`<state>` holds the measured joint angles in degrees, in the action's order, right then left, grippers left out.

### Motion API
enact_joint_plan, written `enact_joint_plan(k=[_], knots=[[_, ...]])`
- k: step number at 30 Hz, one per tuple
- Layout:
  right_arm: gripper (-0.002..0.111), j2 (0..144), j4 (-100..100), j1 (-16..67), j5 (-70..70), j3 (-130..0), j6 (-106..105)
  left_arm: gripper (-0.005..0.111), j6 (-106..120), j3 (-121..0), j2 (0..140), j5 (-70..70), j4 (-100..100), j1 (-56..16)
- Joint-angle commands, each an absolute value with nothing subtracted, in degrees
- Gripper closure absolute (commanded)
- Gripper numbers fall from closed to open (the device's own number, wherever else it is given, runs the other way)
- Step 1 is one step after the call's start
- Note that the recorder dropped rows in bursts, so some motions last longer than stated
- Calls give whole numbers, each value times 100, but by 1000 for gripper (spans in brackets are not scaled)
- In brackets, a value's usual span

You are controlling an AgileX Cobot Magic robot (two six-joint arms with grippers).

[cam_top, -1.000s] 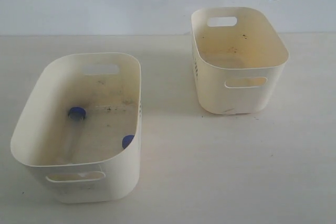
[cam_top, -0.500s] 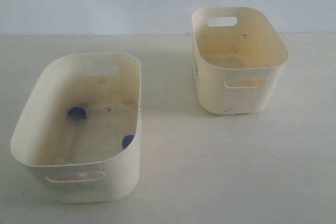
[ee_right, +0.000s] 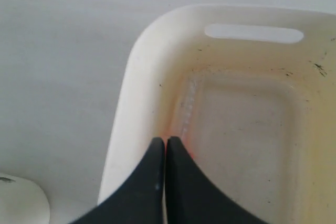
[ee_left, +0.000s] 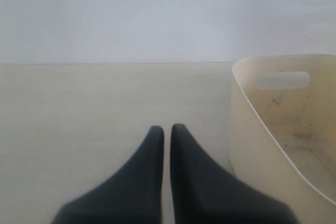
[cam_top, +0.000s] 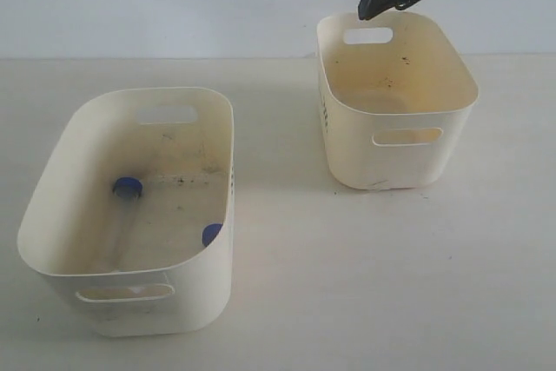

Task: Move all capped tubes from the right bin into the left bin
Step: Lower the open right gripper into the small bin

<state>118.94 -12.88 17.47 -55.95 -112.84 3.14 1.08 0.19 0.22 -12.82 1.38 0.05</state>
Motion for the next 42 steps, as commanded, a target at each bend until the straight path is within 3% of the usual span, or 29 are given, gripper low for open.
enact_joint_plan(k=[1, 42], knots=[[108, 12313, -1576, 1708, -5918, -11741, 437, 103, 97, 0, 0, -1198, 149, 5], [108, 13394, -1906, 1371, -5849, -11727, 463, 103, 97, 0, 0, -1198, 149, 5]])
